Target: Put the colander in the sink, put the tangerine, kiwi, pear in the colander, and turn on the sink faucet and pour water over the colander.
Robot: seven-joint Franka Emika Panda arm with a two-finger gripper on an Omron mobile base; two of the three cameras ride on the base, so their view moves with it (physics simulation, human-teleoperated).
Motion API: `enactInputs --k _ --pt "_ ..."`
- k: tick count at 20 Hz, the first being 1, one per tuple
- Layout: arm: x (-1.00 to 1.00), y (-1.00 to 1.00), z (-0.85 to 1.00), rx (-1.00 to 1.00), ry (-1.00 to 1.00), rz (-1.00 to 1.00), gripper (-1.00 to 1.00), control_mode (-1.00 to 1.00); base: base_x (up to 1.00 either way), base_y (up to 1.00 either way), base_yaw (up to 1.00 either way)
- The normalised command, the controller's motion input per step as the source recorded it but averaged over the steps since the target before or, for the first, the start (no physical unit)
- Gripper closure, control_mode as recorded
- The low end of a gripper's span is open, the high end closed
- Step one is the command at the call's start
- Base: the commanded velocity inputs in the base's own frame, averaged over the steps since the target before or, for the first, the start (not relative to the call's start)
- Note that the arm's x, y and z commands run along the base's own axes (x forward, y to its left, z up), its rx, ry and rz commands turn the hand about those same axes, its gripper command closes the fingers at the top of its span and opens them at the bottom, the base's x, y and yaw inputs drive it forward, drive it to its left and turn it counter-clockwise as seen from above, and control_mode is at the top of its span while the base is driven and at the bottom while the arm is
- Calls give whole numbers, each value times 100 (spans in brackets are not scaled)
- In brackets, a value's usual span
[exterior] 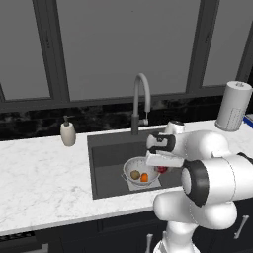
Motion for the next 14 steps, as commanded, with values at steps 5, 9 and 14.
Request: enactInputs --k 5,9,14 --pt "31 2 -12 -1 -8 1 100 -100 0 0 0" --pt "29 0 0 0 1 0 100 -100 0 0 0" --pt "44 2 -15 0 0 0 100 -100 0 0 0"
